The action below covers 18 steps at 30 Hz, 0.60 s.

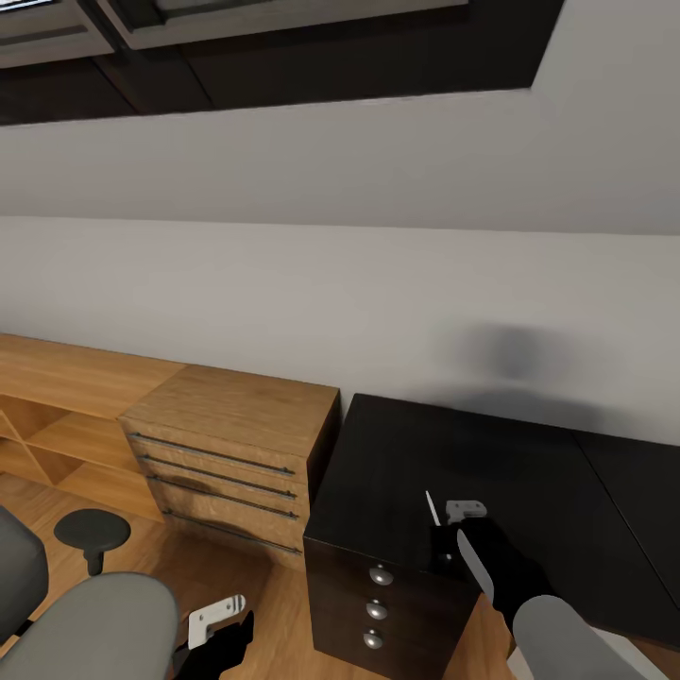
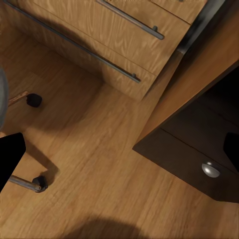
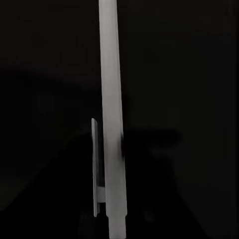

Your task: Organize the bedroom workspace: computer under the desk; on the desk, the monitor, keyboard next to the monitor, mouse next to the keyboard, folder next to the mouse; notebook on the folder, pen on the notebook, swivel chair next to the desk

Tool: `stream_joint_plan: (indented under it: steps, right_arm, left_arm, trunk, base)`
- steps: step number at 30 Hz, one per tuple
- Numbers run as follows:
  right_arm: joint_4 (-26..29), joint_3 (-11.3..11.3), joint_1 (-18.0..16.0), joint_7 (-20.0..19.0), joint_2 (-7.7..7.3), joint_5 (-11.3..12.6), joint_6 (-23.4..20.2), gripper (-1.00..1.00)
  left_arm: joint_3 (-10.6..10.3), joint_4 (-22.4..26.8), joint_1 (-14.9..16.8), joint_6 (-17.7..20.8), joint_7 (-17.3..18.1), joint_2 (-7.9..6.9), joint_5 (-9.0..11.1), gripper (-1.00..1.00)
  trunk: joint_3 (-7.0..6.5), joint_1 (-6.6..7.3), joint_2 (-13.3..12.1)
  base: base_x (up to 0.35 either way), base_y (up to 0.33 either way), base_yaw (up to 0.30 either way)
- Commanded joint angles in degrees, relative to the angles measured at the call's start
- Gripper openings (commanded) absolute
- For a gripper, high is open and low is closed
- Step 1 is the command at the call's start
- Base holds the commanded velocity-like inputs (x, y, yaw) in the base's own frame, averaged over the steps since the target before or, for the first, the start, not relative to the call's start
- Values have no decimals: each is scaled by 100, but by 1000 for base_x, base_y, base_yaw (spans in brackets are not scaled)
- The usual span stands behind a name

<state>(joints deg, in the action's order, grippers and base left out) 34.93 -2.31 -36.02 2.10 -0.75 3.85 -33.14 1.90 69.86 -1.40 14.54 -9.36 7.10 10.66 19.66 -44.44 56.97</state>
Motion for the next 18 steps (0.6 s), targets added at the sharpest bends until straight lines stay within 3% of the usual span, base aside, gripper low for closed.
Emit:
stream_joint_plan:
  steps: [1,18]
  right_arm:
    - [26,-23,-2,19,-7,45,-29,-100]
    - [1466,94,35,26,-13,37,-447,-100]
  left_arm:
    - [3,12,-1,29,-22,3,60,100]
    - [3,-3,-1,31,-22,2,44,100]
  trunk:
    - [-13,22,-37]
    - [-318,395,-719]
  base:
    - [0,0,0]
    - [-2,0,0]
